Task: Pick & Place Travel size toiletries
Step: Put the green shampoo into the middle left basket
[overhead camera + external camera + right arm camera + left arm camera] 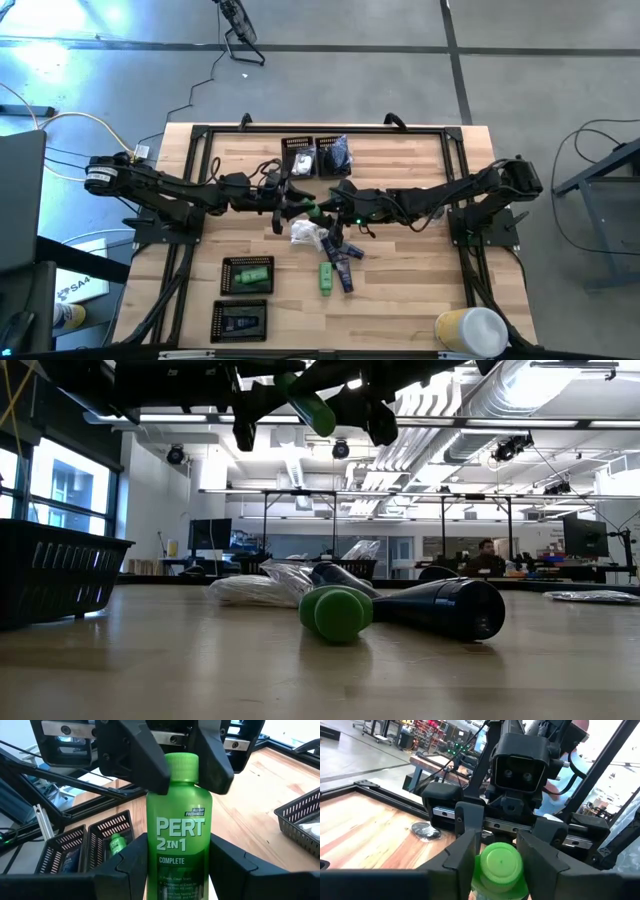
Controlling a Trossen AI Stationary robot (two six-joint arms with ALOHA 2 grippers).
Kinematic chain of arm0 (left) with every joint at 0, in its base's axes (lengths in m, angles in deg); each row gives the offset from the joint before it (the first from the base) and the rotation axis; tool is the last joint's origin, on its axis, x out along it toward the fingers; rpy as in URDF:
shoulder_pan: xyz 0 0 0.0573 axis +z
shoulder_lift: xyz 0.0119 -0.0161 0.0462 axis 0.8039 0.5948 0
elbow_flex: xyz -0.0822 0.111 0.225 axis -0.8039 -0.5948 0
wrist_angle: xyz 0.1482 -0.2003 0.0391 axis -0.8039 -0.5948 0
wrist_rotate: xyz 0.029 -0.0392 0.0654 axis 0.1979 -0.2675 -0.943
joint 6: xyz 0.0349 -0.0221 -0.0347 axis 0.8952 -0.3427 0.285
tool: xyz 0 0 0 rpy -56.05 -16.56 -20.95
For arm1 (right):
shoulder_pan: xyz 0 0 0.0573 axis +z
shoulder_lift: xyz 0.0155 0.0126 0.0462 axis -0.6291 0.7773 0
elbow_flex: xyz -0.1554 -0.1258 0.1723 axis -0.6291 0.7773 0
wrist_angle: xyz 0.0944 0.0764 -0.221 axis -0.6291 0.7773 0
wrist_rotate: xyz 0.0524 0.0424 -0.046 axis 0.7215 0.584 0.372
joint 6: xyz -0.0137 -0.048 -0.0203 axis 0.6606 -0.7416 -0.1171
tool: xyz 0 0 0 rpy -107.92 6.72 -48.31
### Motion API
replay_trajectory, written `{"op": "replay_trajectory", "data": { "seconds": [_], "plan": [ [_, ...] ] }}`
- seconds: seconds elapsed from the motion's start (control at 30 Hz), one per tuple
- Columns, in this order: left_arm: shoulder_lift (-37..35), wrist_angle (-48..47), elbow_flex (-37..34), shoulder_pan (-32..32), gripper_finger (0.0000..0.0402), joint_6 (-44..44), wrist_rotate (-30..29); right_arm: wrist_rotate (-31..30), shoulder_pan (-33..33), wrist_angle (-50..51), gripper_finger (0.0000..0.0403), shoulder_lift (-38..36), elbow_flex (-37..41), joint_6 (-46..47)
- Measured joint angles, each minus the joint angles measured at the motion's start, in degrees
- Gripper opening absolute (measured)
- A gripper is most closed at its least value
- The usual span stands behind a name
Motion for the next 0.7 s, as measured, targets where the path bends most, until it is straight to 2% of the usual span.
{"op": "replay_trajectory", "data": {
  "seconds": [0.17,0.5,0.7],
  "plan": [
    [0.0,0.09,0.0,0.0,0.0087,0.0,0.02,0.02,0.0,0.06,0.0162,0.0,0.0,-0.02],
    [0.02,0.07,0.0,0.0,0.0095,-0.02,0.04,0.0,0.0,0.0,0.0162,0.0,0.0,-0.04],
    [0.02,0.04,0.0,0.0,0.0086,-0.02,0.22,0.12,0.0,0.0,0.0169,0.0,0.0,-0.03]
  ]
}}
